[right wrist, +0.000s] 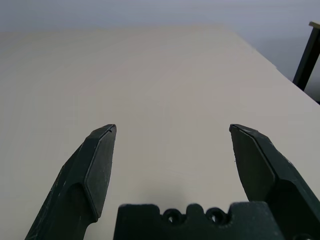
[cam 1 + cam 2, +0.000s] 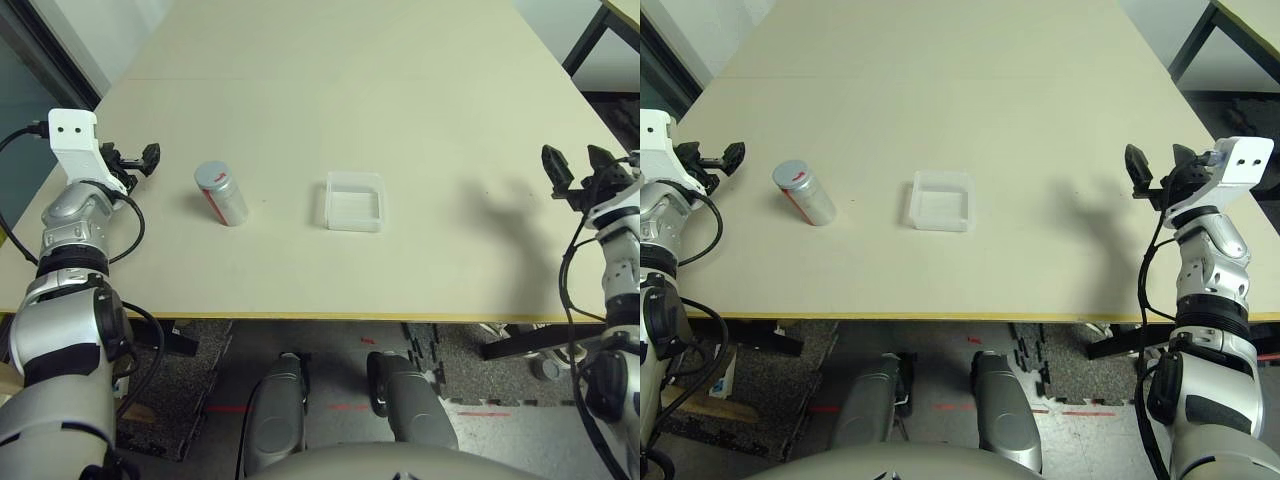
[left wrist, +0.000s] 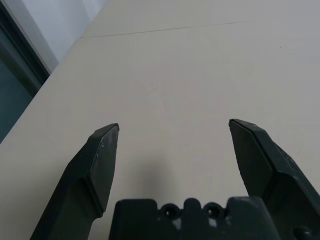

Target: Pour the medicine from the bottle into the box.

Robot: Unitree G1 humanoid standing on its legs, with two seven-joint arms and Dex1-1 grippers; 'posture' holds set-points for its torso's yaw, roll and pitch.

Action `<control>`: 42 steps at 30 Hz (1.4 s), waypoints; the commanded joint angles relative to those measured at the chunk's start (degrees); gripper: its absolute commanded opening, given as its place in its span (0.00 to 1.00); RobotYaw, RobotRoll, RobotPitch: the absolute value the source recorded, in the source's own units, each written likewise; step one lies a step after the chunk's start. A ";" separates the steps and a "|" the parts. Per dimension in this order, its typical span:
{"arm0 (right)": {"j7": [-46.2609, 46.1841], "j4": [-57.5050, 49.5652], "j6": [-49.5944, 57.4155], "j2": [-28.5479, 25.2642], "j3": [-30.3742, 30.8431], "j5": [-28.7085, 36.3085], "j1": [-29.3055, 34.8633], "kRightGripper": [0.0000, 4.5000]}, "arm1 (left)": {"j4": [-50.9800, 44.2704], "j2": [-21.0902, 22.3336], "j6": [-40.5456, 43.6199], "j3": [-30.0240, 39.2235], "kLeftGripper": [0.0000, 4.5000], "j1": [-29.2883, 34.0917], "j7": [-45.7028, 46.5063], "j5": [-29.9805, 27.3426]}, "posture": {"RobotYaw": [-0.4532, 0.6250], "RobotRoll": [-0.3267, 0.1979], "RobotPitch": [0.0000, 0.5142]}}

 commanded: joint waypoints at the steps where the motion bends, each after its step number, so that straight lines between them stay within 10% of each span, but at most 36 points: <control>1: -0.29 -1.54 0.50 -0.27 -0.79 0.57 0.96 1.00 | 0.96 0.24 -0.50 0.30 0.98 0.33 0.44 0.03 | 0.31 0.62 0.34; 28: 24.80 -15.26 13.95 1.37 9.30 6.38 -1.16 1.00 | -5.16 2.88 3.39 0.85 0.98 4.52 -11.47 -2.74 | 0.39 0.62 0.30; 42: 39.31 -30.53 22.80 -0.95 19.81 7.47 3.57 1.00 | -23.40 1.96 12.66 1.68 0.98 15.83 -20.93 -8.44 | 0.41 0.62 0.32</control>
